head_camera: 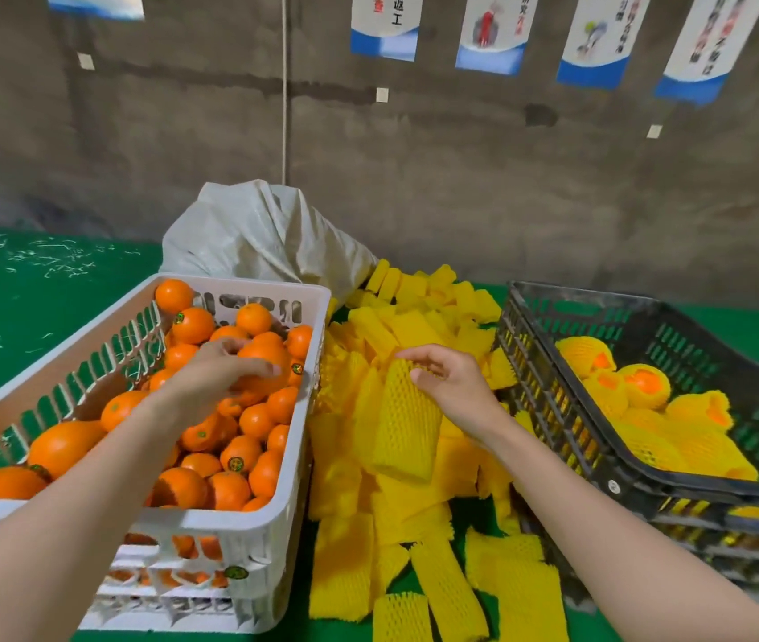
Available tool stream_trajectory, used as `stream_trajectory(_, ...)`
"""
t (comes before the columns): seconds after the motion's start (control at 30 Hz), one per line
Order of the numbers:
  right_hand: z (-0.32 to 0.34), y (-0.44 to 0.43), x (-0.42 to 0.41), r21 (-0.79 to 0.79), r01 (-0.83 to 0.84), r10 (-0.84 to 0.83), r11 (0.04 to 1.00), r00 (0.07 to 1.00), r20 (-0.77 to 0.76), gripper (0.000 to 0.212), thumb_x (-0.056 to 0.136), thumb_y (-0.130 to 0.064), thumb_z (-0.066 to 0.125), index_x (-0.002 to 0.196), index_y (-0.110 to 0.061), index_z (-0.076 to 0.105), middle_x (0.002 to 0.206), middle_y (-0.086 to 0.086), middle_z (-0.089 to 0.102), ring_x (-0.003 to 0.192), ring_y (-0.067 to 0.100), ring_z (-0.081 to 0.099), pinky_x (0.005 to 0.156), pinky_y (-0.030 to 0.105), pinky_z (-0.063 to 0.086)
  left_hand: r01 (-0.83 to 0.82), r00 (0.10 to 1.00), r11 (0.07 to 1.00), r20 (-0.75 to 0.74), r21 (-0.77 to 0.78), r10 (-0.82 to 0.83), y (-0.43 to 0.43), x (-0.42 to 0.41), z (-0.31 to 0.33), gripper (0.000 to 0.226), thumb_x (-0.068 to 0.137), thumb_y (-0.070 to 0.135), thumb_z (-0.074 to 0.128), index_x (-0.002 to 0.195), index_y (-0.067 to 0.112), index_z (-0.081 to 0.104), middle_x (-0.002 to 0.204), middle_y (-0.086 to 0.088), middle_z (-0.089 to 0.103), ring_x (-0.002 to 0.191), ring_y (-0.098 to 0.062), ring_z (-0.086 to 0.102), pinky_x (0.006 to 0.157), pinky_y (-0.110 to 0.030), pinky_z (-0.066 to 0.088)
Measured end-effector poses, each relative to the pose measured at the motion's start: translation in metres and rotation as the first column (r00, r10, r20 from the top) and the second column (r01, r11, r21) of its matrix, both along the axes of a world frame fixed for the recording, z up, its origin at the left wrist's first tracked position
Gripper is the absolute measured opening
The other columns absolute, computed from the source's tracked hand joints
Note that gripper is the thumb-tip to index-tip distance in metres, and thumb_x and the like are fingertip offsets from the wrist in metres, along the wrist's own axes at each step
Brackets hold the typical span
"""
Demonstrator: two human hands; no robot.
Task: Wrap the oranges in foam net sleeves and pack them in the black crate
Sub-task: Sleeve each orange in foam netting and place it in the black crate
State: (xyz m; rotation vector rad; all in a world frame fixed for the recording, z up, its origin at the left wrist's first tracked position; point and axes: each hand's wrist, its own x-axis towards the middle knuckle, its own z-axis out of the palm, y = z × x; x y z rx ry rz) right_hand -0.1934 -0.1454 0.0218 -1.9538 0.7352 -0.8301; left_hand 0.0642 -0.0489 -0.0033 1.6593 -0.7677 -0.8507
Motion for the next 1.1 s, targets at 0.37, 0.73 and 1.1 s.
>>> stream_trajectory(0.37,0.025,0.028,0.002,0.376,-0.377,0.254,0.847,0.907,0.337,0.027,0.094,0.004,0.04,0.094,-0.012,0.062,0.081,0.005,0.064,0.07,0.013,0.061,0.066,0.023,0.051,0.125,0.82,0.925,-0.488,-0.359,-0.3,-0.004,-0.099,0.038,0.047,0.072,0.026,0.063,0.116,0.011,0.059,0.111,-0.015,0.068,0.096,-0.027,0.068,0.076,-0.043,0.058)
stream_trajectory(0.73,0.017,0.036,-0.016,0.323,-0.296,0.194,0.899,0.929,0.314,0.029,0.093,0.009,0.04,0.091,-0.009,0.062,0.067,-0.004,0.066,0.057,0.001,0.061,0.057,0.014,0.048,-0.149,0.704,0.942,-0.701,-0.299,-0.111,-0.027,-0.164,0.032,0.046,0.093,0.013,0.054,0.138,0.012,0.044,0.122,-0.023,0.058,0.091,-0.031,0.064,0.069,-0.04,0.053)
stream_trajectory(1.1,0.004,0.022,-0.031,-0.242,0.297,-0.234,0.924,0.937,0.259,0.023,0.092,0.008,0.043,0.1,0.002,0.063,0.092,-0.001,0.058,0.079,-0.004,0.05,0.07,0.006,0.037,-0.109,0.774,0.892,-0.601,-0.438,-0.2,-0.027,-0.184,0.014,0.035,0.086,0.026,0.063,0.119,0.021,0.053,0.104,-0.01,0.064,0.084,-0.02,0.068,0.061,-0.032,0.055)
